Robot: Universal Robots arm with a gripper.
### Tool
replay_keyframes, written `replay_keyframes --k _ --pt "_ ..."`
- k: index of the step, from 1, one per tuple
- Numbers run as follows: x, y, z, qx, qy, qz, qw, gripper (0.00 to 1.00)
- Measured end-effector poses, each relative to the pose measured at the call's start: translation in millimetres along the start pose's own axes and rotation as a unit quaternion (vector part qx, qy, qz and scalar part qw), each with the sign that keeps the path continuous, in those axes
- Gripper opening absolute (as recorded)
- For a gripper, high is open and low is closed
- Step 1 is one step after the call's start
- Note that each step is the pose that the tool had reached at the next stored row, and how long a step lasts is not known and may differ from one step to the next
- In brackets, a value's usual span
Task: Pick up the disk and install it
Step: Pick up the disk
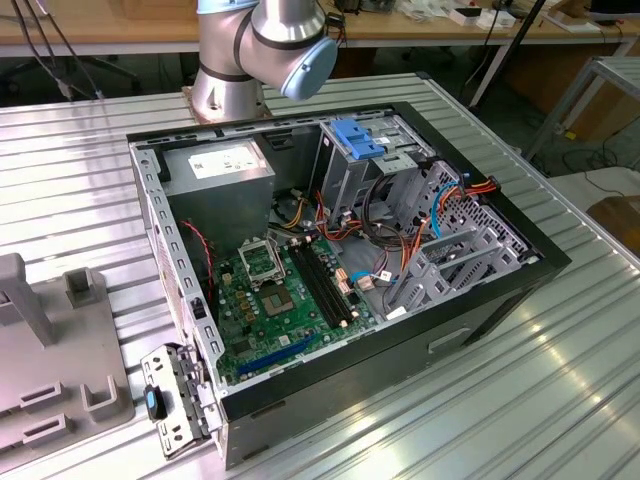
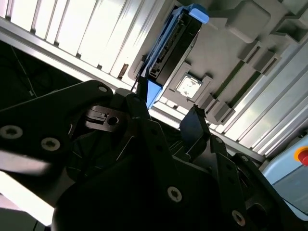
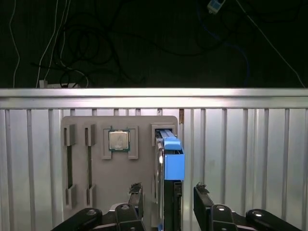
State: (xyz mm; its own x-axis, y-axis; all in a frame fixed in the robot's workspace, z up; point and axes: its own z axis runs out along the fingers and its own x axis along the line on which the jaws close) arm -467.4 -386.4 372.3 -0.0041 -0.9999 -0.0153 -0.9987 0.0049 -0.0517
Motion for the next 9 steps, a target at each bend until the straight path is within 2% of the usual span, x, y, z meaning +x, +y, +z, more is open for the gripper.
replay_keyframes --k 3,9 --pt "0.1 3.0 2.6 0.0001 0.0 0.0 1.0 0.54" --pt "0.2 15.2 7.2 0.0001 0.0 0.0 1.0 0.54"
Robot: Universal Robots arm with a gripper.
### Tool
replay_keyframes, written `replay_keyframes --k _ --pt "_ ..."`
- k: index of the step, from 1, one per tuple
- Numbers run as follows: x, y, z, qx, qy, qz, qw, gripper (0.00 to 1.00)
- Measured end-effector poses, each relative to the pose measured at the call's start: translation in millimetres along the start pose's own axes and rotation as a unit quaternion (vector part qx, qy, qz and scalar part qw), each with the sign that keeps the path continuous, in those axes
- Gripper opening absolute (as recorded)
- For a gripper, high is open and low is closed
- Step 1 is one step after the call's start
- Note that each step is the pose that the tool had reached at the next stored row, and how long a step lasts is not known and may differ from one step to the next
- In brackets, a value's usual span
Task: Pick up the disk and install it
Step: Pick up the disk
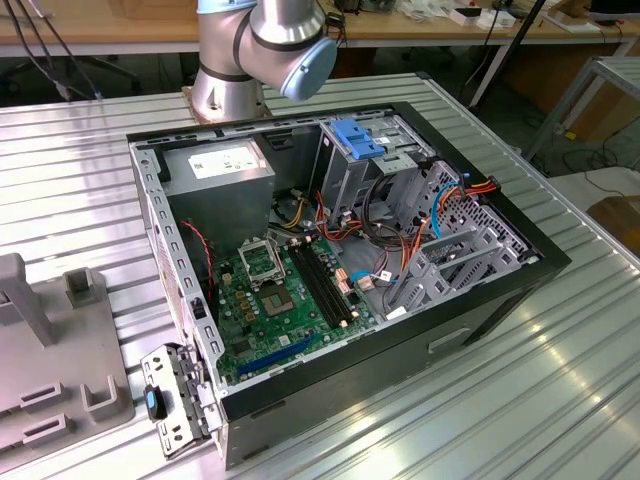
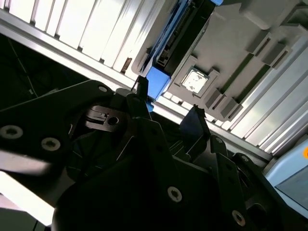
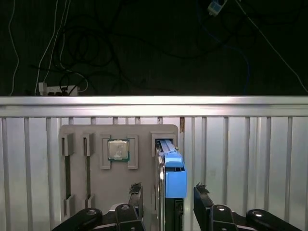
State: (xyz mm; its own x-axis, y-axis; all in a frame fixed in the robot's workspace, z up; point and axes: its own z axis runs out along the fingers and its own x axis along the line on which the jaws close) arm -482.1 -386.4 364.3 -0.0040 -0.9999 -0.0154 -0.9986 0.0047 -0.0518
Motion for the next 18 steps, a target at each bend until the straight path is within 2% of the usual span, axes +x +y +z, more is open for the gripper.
replay_keyframes --k 4,8,10,18 --pt "-0.5 1.2 6.5 -0.0005 0.0012 0.0 1.0 0.54" --pt "-0.5 -1.4 14.6 -0.0059 0.0019 0.009 0.9999 0.54" --pt "-0.4 -1.4 17.8 -0.0068 0.002 0.01 0.9999 0.54" --pt "-0.3 -0.8 30.5 -0.0076 0.0025 0.01 0.9999 0.54"
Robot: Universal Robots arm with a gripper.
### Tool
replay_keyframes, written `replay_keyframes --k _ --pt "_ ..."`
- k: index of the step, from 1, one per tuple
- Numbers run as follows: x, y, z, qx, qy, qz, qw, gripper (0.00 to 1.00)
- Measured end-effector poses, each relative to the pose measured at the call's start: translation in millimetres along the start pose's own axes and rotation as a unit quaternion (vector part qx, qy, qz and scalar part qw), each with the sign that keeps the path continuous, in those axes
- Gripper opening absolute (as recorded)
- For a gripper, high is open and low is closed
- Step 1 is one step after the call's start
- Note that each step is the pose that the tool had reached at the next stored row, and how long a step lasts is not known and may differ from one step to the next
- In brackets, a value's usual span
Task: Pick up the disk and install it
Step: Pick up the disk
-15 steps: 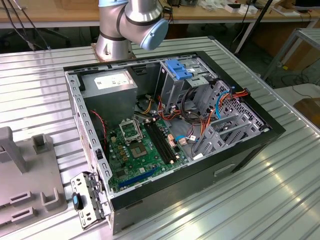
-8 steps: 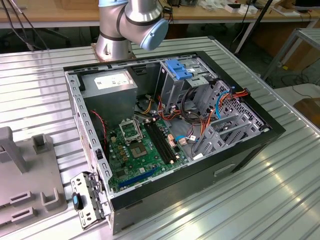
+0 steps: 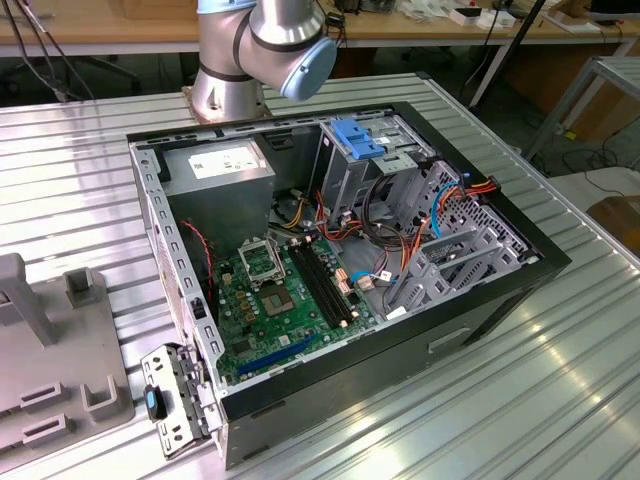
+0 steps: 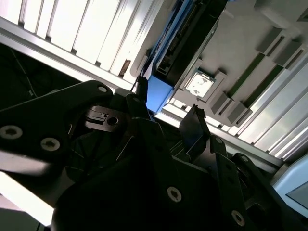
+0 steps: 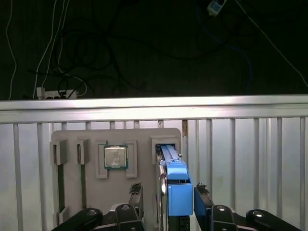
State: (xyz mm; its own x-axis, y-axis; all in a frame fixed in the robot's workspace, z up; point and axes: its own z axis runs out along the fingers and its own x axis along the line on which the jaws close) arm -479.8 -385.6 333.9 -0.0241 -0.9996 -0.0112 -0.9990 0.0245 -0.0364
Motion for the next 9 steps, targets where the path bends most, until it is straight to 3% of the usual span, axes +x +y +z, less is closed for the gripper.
replay_keyframes --k 9 --pt "0.0 0.3 7.4 -0.0014 0.0001 0.0 1.0 0.54"
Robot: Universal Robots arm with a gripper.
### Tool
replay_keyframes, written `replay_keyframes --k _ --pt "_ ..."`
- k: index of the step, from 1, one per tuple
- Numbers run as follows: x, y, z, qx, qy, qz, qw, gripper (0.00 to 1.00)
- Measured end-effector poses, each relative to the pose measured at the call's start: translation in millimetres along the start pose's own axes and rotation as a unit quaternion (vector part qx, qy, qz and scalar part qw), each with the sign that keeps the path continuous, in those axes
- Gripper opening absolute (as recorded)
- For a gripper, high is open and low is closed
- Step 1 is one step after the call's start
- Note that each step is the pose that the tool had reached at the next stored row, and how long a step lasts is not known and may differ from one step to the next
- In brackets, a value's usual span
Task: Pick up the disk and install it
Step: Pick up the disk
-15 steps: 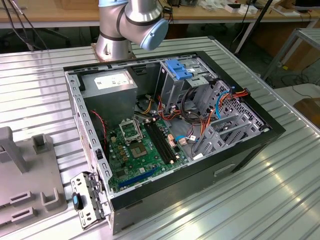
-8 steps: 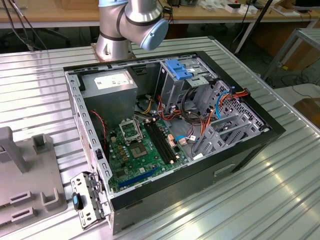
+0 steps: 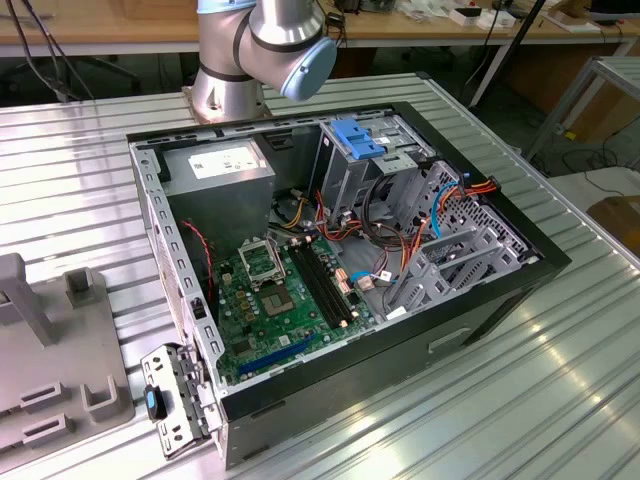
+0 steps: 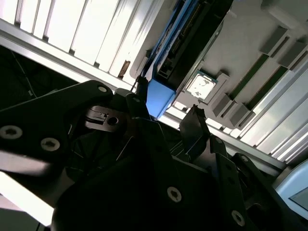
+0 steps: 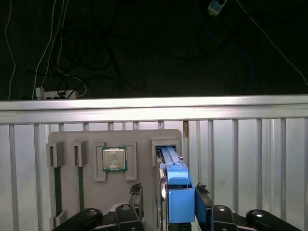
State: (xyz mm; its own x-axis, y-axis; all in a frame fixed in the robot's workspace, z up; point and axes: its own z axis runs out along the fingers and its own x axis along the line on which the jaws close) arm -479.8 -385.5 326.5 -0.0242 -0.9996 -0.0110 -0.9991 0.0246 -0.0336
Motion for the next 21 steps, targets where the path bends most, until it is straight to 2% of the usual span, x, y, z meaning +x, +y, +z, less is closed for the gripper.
replay_keyframes --k 7,10,12,14,21 --pt "0.0 0.0 0.2 0.0 0.0 0.0 1.0 0.54" --pt "0.0 0.1 3.3 0.0 0.0 0.0 1.0 0.54" --pt "-0.2 0.0 6.2 -0.0034 0.0001 0.0 1.0 0.54" --pt "-0.2 -3.2 8.4 -0.0068 0.0001 0.0 1.0 0.54" --pt "-0.3 -6.3 16.9 -0.0092 0.0002 0.0 1.0 0.54"
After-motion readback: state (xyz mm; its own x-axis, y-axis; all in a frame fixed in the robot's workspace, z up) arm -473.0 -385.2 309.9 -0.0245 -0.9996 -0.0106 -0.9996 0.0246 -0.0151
